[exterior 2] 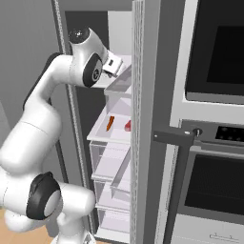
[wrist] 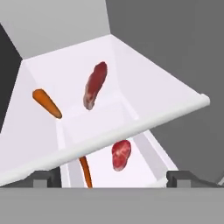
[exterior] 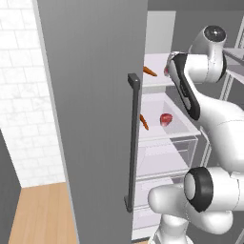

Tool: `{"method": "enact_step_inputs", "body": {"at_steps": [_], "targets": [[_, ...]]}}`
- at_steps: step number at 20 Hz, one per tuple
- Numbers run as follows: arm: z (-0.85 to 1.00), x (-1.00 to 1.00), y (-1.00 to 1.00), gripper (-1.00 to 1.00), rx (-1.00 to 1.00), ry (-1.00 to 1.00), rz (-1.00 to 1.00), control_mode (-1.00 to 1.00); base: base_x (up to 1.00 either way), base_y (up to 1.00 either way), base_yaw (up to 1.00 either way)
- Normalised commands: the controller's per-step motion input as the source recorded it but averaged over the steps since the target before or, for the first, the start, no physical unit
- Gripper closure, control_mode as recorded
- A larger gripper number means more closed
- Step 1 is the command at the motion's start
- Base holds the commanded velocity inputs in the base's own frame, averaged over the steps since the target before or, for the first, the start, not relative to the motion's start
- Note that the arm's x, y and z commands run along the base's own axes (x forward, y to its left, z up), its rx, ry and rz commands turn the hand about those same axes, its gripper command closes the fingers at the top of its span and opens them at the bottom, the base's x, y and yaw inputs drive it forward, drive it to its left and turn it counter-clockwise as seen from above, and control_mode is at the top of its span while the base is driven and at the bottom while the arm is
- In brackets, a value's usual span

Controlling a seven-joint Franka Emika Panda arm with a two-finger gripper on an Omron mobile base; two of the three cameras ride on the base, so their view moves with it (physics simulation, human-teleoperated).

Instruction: Place one carrot and one steak in each tupperware on the nearby counter, to pack two identical lunches.

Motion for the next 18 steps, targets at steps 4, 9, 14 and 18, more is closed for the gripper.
{"method": "enact_step_inputs", "body": {"at_steps": [4,9,14,18], "targets": [[-0.33,0.98,-0.13,-1.00,0.00,0.01,0.00,-1.00,0.00,0.00,0.00],[-0.23,1.00,0.00,-1.00,0.00,0.01,0.00,-1.00,0.00,0.00,0.00],[-0.16,0.92,0.00,-1.00,-0.01,0.10,0.00,-1.00,0.00,0.00,0.00],[-0.22,0.79,0.00,-1.00,-0.03,0.08,0.00,-1.00,0.00,0.00,0.00]]}}
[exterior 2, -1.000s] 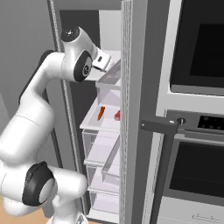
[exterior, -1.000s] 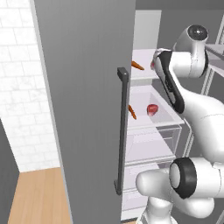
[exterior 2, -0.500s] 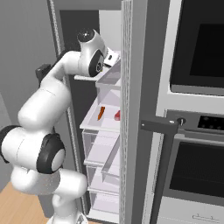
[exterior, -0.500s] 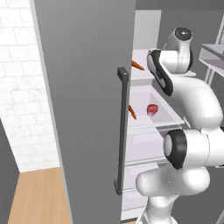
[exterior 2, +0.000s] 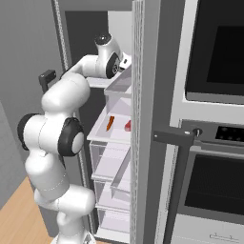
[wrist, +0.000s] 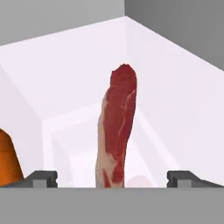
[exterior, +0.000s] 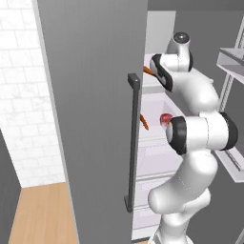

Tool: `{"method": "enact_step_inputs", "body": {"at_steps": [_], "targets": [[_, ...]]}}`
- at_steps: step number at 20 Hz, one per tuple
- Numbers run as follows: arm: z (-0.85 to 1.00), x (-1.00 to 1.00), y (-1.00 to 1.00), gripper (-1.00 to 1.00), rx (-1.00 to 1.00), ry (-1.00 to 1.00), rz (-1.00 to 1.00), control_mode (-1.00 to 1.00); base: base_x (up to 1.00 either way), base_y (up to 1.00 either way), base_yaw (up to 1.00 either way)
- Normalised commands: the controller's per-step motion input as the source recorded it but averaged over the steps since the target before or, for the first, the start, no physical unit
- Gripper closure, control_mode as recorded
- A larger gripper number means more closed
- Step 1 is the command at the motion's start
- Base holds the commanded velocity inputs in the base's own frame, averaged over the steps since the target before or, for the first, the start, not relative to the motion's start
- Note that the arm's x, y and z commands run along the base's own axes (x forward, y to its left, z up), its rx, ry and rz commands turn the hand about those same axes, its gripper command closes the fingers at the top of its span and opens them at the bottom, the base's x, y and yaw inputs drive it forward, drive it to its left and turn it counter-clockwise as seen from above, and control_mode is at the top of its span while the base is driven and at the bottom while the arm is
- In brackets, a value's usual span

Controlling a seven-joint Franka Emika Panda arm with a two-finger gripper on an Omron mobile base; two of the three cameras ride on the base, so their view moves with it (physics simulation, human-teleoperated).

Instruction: Place one carrot and one steak in each tupperware on the nearby counter, to pack two identical lunches.

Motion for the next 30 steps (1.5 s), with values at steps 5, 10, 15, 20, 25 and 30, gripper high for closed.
{"method": "enact_step_inputs", "body": {"at_steps": [5,10,15,20,25,30], "targets": [[-0.31,0.58,0.00,-1.00,-0.03,0.05,0.00,-1.00,0.00,0.00,0.00],[-0.52,0.10,-0.19,1.00,0.00,0.00,0.00,-1.00,0.00,0.00,0.00],[-0.32,-0.02,-0.32,1.00,0.00,-0.02,0.00,-1.00,0.00,0.00,0.00],[0.00,0.00,0.00,1.00,0.00,0.00,0.00,-1.00,0.00,0.00,0.00],[0.06,-0.40,0.03,1.00,0.00,-0.13,0.00,-1.00,0.00,0.00,0.00],[0.48,-1.00,0.32,1.00,-0.05,-0.61,0.00,-1.00,0.00,0.00,0.00]]}}
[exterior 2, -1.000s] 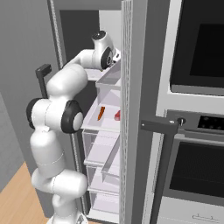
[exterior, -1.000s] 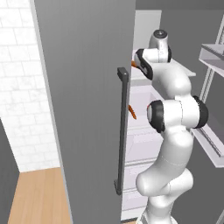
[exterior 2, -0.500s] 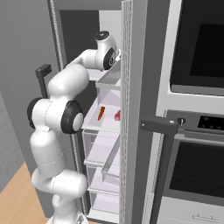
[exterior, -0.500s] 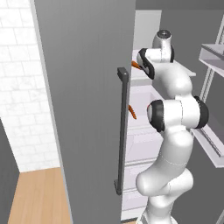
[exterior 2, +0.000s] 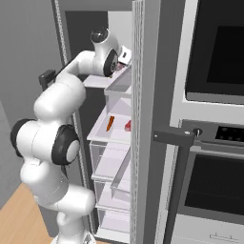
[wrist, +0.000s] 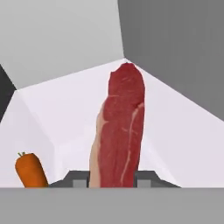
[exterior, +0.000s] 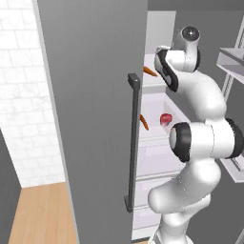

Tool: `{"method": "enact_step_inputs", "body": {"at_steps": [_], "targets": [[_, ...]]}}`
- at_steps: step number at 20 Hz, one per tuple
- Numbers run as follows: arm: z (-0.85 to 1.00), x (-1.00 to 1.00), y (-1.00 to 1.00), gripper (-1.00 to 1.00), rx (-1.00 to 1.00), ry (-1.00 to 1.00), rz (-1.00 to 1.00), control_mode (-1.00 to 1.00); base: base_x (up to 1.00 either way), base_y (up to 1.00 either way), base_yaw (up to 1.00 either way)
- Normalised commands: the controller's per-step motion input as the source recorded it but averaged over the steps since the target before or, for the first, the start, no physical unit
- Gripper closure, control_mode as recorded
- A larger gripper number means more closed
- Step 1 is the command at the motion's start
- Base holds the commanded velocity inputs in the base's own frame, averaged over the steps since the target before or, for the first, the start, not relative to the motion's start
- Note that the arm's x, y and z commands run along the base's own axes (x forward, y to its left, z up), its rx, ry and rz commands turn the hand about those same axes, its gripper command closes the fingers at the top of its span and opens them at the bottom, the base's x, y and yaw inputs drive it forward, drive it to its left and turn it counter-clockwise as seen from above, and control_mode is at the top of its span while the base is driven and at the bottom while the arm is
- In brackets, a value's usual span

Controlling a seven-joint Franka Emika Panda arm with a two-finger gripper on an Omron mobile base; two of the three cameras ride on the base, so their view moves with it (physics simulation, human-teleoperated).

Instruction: Place one carrot and one steak in each tupperware on the nearby counter, to pack two identical lunches.

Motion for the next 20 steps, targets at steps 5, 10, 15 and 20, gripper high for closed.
{"method": "enact_step_inputs", "body": {"at_steps": [5,10,15,20], "targets": [[0.19,-1.00,0.53,1.00,-0.12,-0.62,0.00,-1.00,0.00,0.00,0.00],[0.34,-1.00,0.53,1.00,-0.03,-0.21,0.00,-1.00,0.00,0.00,0.00],[0.07,-1.00,0.38,1.00,0.00,0.26,0.00,-1.00,0.00,0.00,0.00],[-0.22,-1.00,0.25,1.00,0.00,0.55,0.00,-1.00,0.00,0.00,0.00]]}}
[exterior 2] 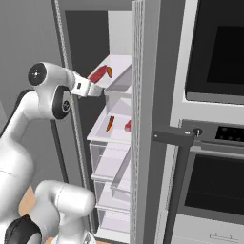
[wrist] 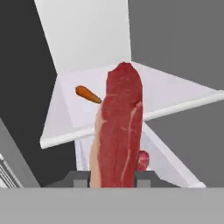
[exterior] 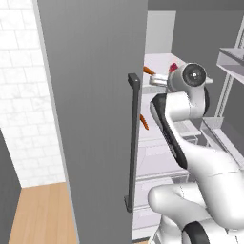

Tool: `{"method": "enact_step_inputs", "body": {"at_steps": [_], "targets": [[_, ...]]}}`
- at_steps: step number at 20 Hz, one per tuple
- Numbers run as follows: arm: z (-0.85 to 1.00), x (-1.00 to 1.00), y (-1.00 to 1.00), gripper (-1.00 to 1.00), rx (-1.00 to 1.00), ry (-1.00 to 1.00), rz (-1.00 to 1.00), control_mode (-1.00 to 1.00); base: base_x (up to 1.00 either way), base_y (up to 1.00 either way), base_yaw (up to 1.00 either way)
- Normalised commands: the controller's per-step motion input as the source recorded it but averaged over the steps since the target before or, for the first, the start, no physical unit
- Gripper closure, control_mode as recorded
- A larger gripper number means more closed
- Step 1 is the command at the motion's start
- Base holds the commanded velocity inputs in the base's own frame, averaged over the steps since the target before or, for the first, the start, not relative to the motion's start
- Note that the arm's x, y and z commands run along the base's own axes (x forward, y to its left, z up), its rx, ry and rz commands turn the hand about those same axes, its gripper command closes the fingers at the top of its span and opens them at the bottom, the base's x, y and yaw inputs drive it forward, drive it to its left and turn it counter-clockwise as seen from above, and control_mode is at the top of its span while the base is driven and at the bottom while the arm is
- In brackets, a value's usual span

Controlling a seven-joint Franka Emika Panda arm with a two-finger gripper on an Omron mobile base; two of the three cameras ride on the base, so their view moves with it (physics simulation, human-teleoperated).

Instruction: Place one carrot and one steak in each tupperware on the nearby counter, to pack two identical lunches.

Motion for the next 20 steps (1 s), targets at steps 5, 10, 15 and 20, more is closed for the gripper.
{"method": "enact_step_inputs", "body": {"at_steps": [5,10,15,20], "targets": [[-1.00,-1.00,-0.03,1.00,-0.11,0.54,0.06,-1.00,0.00,0.00,0.00],[-0.67,-0.62,0.06,1.00,-0.06,0.12,0.09,-1.00,0.00,0.00,0.00],[-0.29,-0.54,0.10,1.00,0.00,0.01,0.07,1.00,-0.20,0.07,0.02],[0.00,0.00,0.00,1.00,0.00,0.00,0.00,1.00,-1.00,0.41,0.04]]}}
